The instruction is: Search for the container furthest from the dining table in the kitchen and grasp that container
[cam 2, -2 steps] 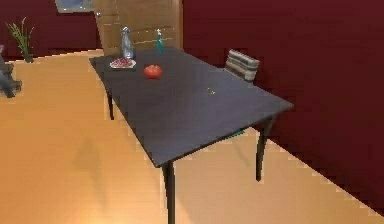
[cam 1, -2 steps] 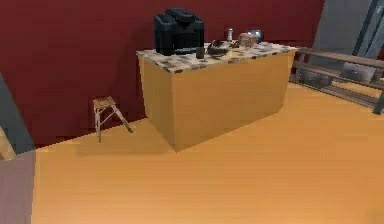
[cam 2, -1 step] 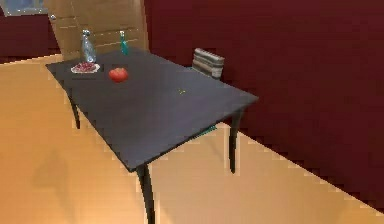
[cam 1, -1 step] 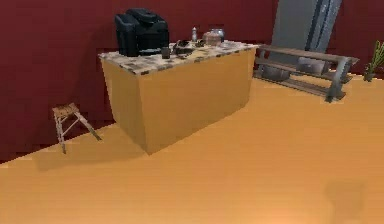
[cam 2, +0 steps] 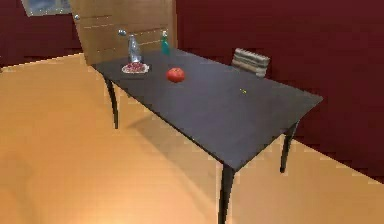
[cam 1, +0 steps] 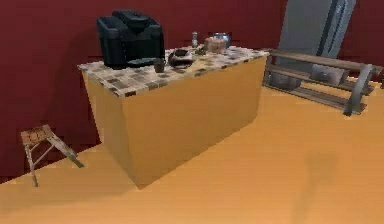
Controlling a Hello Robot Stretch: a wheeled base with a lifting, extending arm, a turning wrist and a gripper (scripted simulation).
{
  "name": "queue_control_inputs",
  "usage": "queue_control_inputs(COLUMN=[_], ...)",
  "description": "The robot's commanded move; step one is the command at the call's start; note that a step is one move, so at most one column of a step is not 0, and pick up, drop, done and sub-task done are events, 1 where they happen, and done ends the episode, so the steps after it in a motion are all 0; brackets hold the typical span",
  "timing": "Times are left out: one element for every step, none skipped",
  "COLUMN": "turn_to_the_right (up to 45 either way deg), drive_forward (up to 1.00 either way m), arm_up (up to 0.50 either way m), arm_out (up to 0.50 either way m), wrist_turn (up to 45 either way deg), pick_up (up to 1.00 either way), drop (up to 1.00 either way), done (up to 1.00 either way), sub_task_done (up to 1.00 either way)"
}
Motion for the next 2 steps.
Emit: queue_control_inputs(turn_to_the_right=[45.0, 3.0], drive_forward=[0.00, 0.00], arm_up=[0.00, 0.00], arm_out=[0.00, 0.00], wrist_turn=[0.0, 0.0], pick_up=[0.00, 0.00], drop=[0.00, 0.00], done=[0.00, 0.00], sub_task_done=[0.00, 0.00])
